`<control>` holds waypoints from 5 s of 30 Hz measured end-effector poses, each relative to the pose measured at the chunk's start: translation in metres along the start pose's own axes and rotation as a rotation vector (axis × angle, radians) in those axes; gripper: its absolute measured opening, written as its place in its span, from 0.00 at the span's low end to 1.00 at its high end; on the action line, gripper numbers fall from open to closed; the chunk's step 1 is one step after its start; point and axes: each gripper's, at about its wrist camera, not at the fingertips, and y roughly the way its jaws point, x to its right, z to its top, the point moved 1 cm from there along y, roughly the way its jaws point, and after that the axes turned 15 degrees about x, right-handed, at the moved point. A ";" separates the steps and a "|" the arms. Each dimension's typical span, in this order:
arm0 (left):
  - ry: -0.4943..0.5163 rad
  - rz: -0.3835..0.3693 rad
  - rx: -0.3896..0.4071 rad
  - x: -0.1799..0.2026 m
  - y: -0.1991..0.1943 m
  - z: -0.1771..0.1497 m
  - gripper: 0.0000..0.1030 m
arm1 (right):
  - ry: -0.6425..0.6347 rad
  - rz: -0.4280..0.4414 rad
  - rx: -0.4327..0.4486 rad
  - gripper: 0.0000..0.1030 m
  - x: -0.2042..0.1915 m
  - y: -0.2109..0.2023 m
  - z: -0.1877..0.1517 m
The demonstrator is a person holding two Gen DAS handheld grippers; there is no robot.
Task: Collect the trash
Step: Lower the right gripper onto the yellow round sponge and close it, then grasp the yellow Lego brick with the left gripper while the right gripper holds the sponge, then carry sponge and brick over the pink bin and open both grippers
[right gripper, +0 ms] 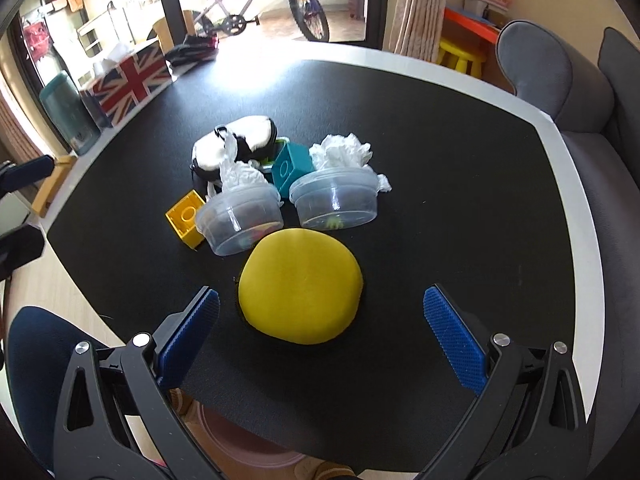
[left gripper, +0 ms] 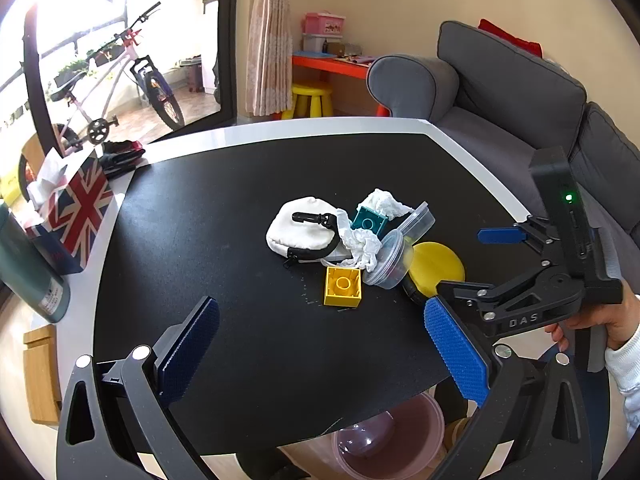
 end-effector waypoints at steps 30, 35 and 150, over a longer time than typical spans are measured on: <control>0.025 -0.011 -0.027 0.005 0.024 -0.010 0.95 | 0.046 0.027 0.034 0.77 0.001 -0.008 0.001; 0.047 -0.015 -0.048 0.009 0.035 -0.012 0.95 | 0.049 0.017 0.061 0.77 0.010 -0.029 0.000; 0.056 -0.166 -0.179 0.082 -0.034 -0.118 0.93 | 0.094 0.083 -0.002 0.93 -0.022 -0.106 -0.134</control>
